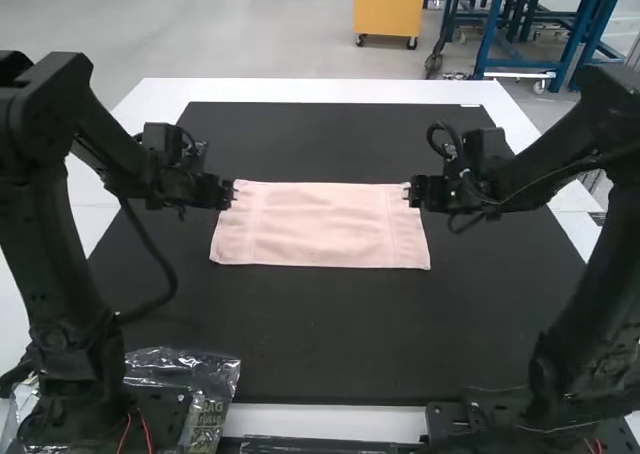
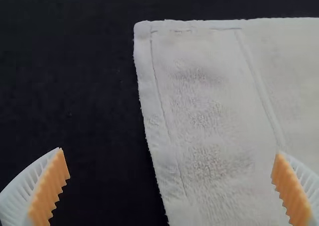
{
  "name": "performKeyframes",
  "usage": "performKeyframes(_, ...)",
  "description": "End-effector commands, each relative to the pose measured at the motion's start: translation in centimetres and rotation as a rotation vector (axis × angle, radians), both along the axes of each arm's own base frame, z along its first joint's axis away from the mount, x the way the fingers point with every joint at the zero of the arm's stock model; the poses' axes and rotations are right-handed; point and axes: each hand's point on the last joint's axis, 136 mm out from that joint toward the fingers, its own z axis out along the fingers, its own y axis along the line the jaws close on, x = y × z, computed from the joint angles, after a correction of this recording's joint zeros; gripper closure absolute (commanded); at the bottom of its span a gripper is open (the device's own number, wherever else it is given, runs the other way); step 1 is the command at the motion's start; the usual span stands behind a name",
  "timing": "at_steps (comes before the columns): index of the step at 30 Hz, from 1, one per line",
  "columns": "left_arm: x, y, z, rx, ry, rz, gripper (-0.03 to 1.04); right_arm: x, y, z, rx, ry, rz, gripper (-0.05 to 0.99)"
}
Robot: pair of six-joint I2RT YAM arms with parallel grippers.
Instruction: Fold the towel.
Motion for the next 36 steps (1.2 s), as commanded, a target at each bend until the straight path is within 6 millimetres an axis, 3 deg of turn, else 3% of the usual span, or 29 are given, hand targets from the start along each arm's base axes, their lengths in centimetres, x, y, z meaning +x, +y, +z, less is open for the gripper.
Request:
performKeyframes(1,1.7,0.5,0.7,0.02,-0.041,-0.019,0.05,2.1,0.6,1.0,-0.018,-0.056,0.01,0.03)
performKeyframes(14,3.7,0.6,-1.4,0.045,-0.03,-0.036,0.06,5.6,0.9,-2.7,-0.069,-0.027,0.018,0.03)
performKeyframes(36,4.9,0.8,-3.6,0.056,-0.012,-0.037,0.06,7.9,2.2,-6.9,-0.128,-0.006,0.046,0.03)
